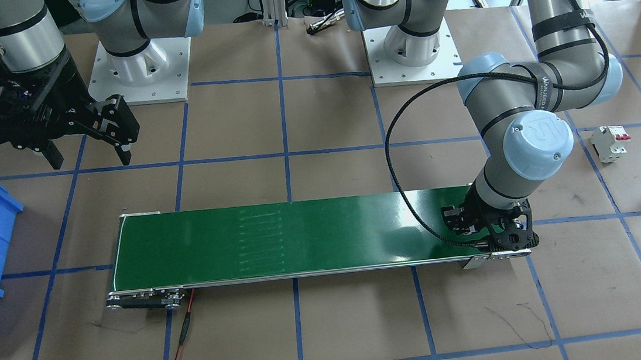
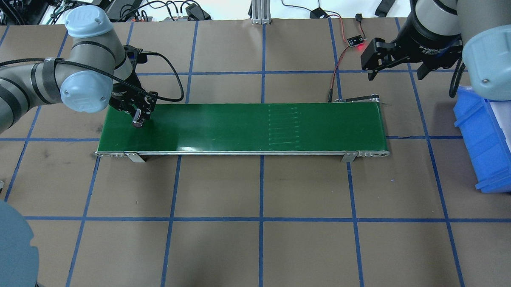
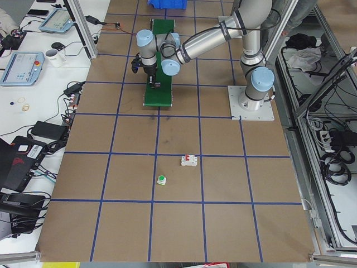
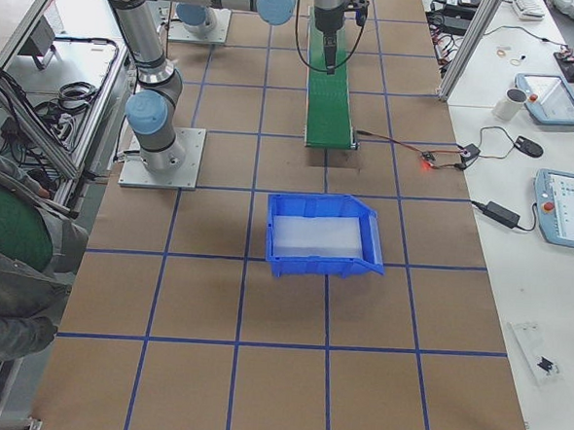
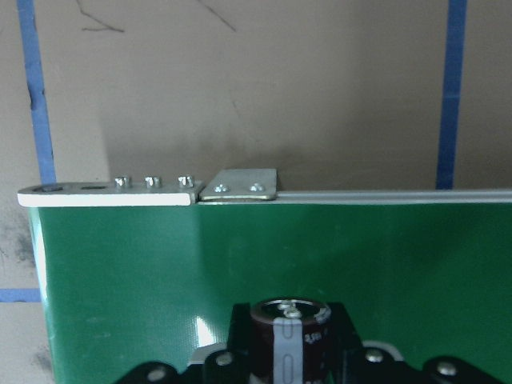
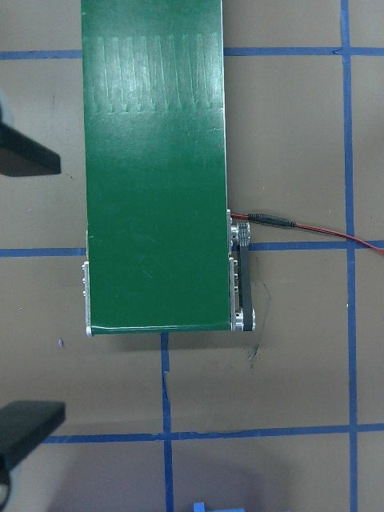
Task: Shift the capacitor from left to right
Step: 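Lower the capacitor onto the belt end and open the left gripper, then raise the left gripper while the right gripper reaches toward the moving capacitor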
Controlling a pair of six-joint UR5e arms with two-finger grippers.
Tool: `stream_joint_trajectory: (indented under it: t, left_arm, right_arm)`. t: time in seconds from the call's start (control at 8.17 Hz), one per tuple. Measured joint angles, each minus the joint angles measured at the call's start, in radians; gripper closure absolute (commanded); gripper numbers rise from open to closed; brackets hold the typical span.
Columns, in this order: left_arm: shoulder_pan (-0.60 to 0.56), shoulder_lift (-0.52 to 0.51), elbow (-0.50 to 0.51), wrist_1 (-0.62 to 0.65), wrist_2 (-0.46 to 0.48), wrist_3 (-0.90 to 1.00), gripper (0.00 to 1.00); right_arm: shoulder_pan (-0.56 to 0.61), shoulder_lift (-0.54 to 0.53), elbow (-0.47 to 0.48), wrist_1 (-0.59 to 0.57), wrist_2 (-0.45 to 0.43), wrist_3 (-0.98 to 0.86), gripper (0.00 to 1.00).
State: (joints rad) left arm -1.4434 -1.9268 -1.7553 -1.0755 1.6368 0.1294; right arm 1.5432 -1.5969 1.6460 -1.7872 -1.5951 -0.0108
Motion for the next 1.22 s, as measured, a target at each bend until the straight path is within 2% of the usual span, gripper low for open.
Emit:
stream_joint_trajectory:
  t: [0.12,0.24,0.49,0.73,1.22]
  left_arm:
    - [0.000,-0.004,0.000,0.000,0.000,0.002,0.69]
    - [0.000,-0.010,-0.001,0.001,0.000,0.004,0.55]
    - [0.000,-0.023,-0.001,0.016,0.000,0.009,0.00]
    - [0.000,-0.011,-0.001,0.012,0.003,0.005,0.00]
    - [0.001,0.099,0.030,-0.170,0.021,0.002,0.00]
  right_arm:
    - [0.000,0.000,0.000,0.000,0.000,0.000,0.00]
    - [0.000,0.000,0.000,0.000,0.000,0.000,0.00]
    - [0.000,0.000,0.000,0.000,0.000,0.000,0.00]
    - [0.000,0.000,0.000,-0.001,0.000,0.000,0.00]
    - [0.000,0.000,0.000,-0.001,0.000,0.000,0.00]
